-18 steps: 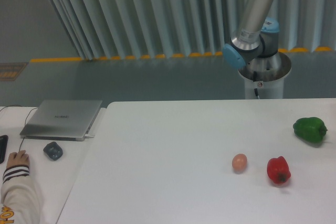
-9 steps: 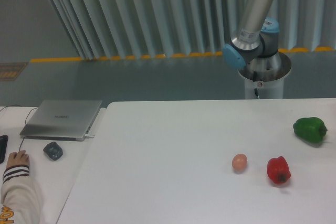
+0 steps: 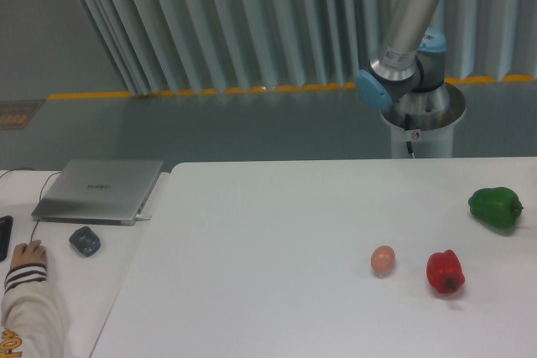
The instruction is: Place the triangular bread on the table
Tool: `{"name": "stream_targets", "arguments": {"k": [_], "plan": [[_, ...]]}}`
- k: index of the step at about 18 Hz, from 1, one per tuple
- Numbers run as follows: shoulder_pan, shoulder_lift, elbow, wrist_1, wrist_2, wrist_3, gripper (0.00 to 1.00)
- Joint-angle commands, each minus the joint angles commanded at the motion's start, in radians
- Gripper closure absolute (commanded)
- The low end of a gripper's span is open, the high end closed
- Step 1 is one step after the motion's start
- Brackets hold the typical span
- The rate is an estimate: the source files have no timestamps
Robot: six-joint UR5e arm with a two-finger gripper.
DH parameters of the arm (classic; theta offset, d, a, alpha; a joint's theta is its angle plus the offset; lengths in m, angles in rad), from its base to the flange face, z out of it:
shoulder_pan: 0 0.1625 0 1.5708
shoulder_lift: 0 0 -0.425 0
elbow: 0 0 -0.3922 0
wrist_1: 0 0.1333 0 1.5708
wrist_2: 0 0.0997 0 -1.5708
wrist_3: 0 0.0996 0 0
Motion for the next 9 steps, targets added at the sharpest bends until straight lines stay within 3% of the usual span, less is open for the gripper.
{"name": "stream_targets", "arguments": {"k": [4, 5, 6, 7, 9], "plan": [[0.0, 0.0, 0.0, 0.002, 0.0, 0.002, 0.0], [0.0, 0.0, 0.002, 0.014, 0.0, 0.002, 0.12], [0.0, 0.0, 0.003, 0.032, 0.002, 0.003, 0.31], [0.0, 0.0, 0.008, 0.035, 0.002, 0.008, 0.61], [0.0, 0.0, 0.009, 0.035, 0.003, 0.008, 0.9]]}}
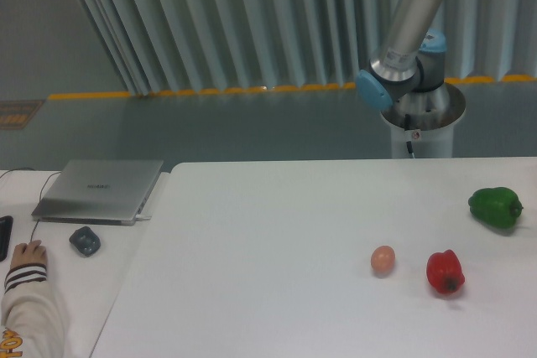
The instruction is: Place the triangular bread on the table
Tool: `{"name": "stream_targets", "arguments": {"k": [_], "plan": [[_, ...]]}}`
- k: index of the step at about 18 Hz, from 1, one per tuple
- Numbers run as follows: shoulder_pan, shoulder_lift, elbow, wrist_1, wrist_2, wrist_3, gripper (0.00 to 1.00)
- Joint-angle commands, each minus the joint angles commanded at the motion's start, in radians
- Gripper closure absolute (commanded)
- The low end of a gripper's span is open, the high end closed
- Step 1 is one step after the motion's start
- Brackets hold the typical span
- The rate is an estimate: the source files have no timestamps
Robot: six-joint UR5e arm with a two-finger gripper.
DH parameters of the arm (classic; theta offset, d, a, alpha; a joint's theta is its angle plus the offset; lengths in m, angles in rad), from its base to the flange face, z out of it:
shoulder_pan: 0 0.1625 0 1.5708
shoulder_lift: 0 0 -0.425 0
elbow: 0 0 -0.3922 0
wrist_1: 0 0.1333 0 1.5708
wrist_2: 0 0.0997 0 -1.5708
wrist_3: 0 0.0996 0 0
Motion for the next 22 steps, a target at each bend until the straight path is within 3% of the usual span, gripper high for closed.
{"name": "stream_targets", "arguments": {"k": [1, 10, 16, 19, 22], "plan": [[0.0, 0.002, 0.0, 0.0, 0.0, 0.0, 0.99], [0.008, 0.034, -0.002, -0.012, 0.0, 0.0, 1.0], [-0.008, 0.136, -0.014, -0.124, -0.027, -0.015, 1.0], [-0.035, 0.215, -0.012, -0.181, -0.044, -0.023, 1.0], [-0.083, 0.25, -0.012, -0.189, -0.06, -0.121, 1.0]]}}
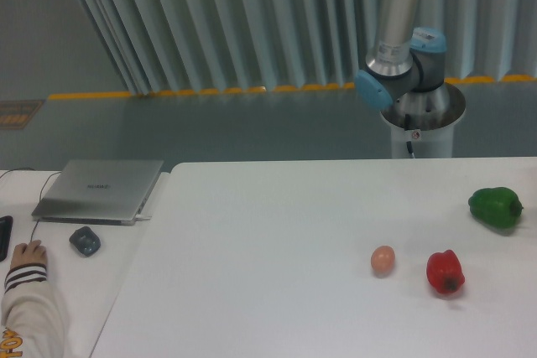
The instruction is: Place the triangular bread on the table
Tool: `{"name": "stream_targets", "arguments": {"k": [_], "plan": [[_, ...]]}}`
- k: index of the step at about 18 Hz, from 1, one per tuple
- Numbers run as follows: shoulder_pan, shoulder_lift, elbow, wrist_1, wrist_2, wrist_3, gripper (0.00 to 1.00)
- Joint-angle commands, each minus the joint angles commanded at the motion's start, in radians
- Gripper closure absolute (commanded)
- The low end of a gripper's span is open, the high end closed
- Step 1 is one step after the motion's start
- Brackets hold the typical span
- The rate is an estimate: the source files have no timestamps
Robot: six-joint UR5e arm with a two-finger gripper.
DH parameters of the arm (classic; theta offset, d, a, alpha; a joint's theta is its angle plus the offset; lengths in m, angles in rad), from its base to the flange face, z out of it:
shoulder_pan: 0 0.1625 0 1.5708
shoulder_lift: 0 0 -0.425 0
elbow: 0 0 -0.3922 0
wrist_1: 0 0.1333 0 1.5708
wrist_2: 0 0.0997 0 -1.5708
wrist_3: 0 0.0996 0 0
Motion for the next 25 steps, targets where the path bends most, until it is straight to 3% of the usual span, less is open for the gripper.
{"name": "stream_targets", "arguments": {"k": [4, 7, 10, 13, 17, 18, 23, 24, 25], "plan": [[-0.121, 0.0, -0.002, 0.011, -0.02, -0.229, 1.0], [-0.231, -0.035, 0.002, 0.024, -0.019, -0.408, 1.0], [-0.296, -0.083, 0.002, 0.104, -0.017, -0.482, 1.0], [-0.353, -0.123, 0.0, 0.147, -0.014, -0.583, 1.0], [-0.388, -0.152, 0.003, 0.184, -0.015, -0.646, 0.89], [-0.393, -0.155, 0.003, 0.189, -0.015, -0.651, 0.81], [-0.394, -0.169, 0.009, 0.198, -0.015, -0.648, 0.61], [-0.394, -0.17, 0.011, 0.198, -0.015, -0.648, 0.39], [-0.394, -0.169, 0.011, 0.198, -0.014, -0.646, 0.1]]}}
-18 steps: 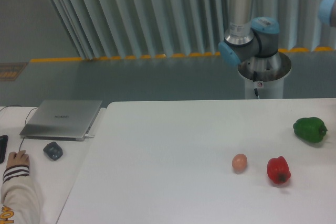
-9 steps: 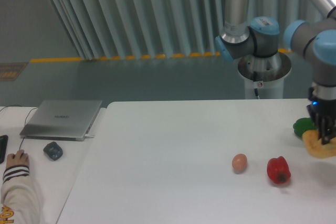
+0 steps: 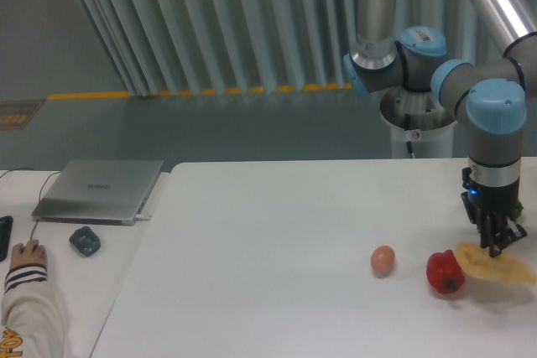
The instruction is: Place the triangular bread on the table
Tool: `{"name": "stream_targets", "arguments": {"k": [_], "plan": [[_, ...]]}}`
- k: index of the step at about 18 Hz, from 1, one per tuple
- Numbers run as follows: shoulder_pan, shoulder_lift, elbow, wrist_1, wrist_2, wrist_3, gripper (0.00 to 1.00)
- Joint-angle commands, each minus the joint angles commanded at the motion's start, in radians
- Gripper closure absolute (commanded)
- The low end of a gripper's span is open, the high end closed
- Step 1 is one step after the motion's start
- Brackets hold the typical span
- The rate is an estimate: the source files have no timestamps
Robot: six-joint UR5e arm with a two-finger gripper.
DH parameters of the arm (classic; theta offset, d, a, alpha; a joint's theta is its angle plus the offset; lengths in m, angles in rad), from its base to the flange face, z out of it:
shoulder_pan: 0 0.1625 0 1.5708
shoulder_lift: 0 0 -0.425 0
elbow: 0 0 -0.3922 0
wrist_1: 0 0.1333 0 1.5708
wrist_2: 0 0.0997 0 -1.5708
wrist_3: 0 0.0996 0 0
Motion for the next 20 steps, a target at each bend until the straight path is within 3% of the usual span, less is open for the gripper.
{"name": "stream_targets", "arguments": {"k": [1, 7, 11, 13, 15, 18, 20], "plan": [[0.0, 0.0, -0.002, 0.002, 0.0, 0.006, 0.0], [-0.002, 0.008, -0.021, 0.0, 0.017, -0.006, 0.0], [0.012, 0.017, 0.009, -0.011, 0.02, 0.005, 0.0], [0.021, 0.04, 0.014, -0.038, 0.014, 0.034, 0.0], [0.055, 0.064, 0.047, -0.11, 0.005, 0.139, 0.0], [0.089, 0.064, 0.097, -0.195, 0.003, 0.173, 0.0], [0.107, 0.066, 0.12, -0.221, 0.0, 0.208, 0.0]]}}
